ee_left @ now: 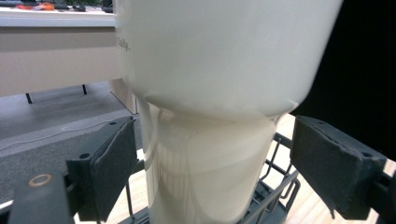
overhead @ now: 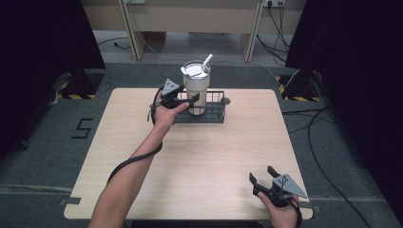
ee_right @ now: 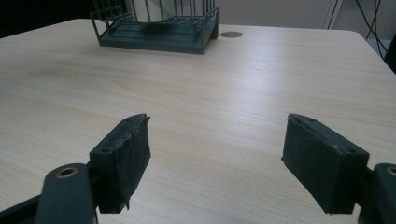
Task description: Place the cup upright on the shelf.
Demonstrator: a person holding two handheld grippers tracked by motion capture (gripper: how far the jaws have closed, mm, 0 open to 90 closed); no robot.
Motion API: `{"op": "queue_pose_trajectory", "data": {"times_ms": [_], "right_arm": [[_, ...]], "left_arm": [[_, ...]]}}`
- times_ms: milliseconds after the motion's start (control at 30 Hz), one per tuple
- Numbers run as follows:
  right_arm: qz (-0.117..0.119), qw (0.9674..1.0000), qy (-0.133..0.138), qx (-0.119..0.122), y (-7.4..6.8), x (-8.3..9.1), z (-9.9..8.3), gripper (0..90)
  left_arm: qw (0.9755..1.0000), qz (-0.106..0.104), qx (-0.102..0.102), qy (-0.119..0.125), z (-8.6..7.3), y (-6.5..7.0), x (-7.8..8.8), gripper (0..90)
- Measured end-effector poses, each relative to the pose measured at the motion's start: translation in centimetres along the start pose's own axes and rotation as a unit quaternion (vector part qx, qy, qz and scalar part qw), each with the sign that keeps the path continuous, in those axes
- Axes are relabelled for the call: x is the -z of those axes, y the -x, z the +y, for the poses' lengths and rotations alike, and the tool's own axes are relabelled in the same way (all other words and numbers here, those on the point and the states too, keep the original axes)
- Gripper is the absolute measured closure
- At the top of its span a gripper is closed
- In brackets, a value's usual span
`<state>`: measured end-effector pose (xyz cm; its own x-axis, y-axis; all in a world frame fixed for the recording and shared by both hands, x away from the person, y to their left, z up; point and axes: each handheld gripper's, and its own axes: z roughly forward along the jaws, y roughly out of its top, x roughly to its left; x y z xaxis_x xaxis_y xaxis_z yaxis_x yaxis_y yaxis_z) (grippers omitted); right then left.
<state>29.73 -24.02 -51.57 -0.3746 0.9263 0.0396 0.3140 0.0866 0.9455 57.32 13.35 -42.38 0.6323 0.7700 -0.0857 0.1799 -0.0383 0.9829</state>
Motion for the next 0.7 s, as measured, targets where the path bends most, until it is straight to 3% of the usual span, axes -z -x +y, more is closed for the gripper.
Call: {"op": "queue_pose_trajectory", "data": {"times_ms": [700], "right_arm": [[-0.005,1.0000,0.002,0.004,-0.1,0.1,0.1,23.5]], "left_arm": [[0.9999,0.005,-0.011,0.001,-0.2,-0.4,4.1,14.2]]}}
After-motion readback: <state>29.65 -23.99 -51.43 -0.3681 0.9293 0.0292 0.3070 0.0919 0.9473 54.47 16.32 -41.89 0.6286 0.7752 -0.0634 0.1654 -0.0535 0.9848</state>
